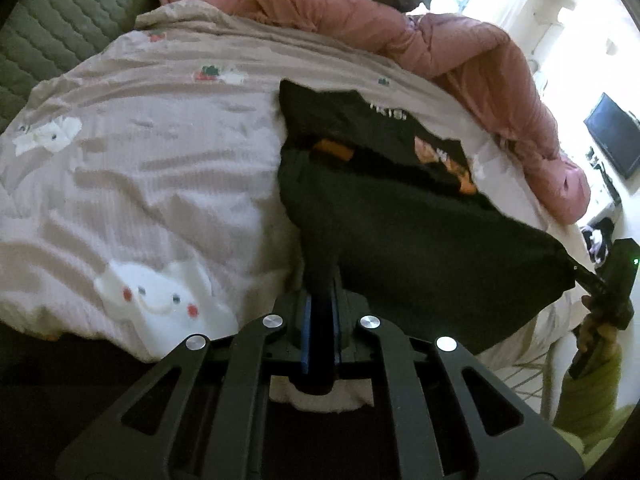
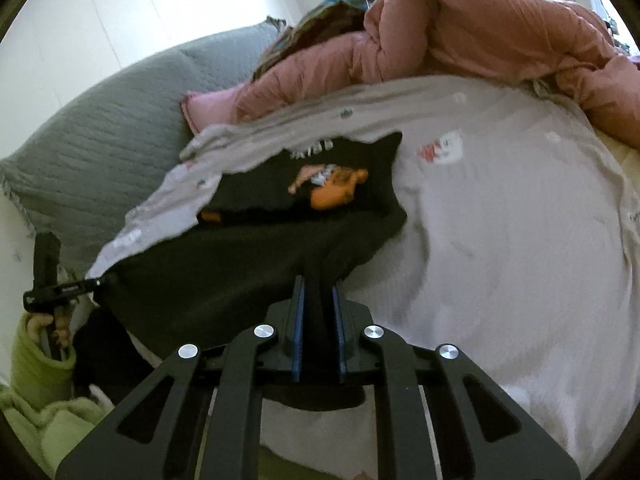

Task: Fold small clothes
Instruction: 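Lift the hem with both tools, fold it toward the collar, open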

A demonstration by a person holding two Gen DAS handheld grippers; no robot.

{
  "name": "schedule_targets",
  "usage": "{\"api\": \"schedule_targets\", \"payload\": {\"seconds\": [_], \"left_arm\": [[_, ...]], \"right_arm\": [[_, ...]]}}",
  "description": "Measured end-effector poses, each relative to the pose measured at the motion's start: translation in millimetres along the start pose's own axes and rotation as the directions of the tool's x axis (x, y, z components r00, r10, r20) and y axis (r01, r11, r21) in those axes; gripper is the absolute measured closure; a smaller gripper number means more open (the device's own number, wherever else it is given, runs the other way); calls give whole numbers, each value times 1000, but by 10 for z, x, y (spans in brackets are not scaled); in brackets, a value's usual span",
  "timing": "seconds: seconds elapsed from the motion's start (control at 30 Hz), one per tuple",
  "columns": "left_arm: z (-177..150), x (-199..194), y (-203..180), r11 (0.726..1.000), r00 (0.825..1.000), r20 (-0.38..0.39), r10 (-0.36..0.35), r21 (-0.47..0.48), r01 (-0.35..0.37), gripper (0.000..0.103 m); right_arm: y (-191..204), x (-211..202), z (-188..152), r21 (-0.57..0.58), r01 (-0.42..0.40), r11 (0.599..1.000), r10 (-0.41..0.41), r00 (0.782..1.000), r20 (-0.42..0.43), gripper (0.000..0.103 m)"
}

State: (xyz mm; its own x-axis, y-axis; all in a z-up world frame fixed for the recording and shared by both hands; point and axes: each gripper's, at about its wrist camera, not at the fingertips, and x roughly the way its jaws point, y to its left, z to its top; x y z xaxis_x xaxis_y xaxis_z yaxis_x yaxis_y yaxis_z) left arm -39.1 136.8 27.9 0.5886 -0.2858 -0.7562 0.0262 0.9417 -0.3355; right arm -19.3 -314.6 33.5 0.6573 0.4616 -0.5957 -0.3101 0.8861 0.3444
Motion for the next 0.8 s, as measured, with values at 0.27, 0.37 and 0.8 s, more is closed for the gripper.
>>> {"api": "schedule_targets", "payload": {"seconds": [0.27,0.37,0.8], "left_arm": [[472,21,-8,1000,999,42,16,-11,-15,101],[638,68,0,1000,998,55,18,-20,-17,101],[1387,456,38,997,995,88,41,-73,-35,101]], "right_arm": [[-34,128,404,14,-16,1000,15,998,62,92],[-69,195,544,19,-15,1000,13,997,80,92],[-291,687,1081,76,24,997,-30,996,83,92]]}}
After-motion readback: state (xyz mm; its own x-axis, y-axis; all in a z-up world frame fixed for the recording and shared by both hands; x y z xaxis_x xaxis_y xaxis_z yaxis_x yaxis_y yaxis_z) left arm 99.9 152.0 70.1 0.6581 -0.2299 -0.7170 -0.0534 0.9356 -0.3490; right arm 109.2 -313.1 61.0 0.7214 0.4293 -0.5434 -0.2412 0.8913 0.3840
